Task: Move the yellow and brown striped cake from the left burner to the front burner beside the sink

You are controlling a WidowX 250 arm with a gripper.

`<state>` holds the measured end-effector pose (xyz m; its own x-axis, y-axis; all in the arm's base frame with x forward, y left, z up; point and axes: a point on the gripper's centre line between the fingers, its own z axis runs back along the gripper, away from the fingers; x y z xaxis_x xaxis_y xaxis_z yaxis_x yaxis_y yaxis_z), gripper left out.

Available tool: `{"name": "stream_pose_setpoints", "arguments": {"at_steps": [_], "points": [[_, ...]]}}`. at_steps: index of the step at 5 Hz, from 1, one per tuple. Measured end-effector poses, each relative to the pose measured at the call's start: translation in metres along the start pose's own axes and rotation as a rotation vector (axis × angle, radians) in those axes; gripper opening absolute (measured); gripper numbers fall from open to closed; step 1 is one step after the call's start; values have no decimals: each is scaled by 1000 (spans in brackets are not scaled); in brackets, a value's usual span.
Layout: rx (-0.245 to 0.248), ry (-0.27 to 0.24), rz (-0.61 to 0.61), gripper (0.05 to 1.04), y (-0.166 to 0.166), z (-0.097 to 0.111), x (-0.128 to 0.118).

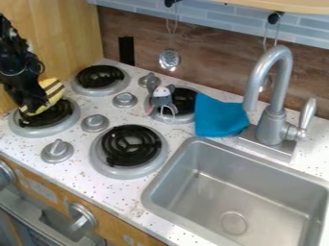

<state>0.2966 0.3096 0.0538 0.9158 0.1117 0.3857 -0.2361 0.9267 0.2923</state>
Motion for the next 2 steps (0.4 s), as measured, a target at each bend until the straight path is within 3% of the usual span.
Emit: {"name": "stream_pose_setpoints", "arguments": {"at_steps": [2], "points": [[-42, -127, -54, 486, -29, 52, 13]]}}
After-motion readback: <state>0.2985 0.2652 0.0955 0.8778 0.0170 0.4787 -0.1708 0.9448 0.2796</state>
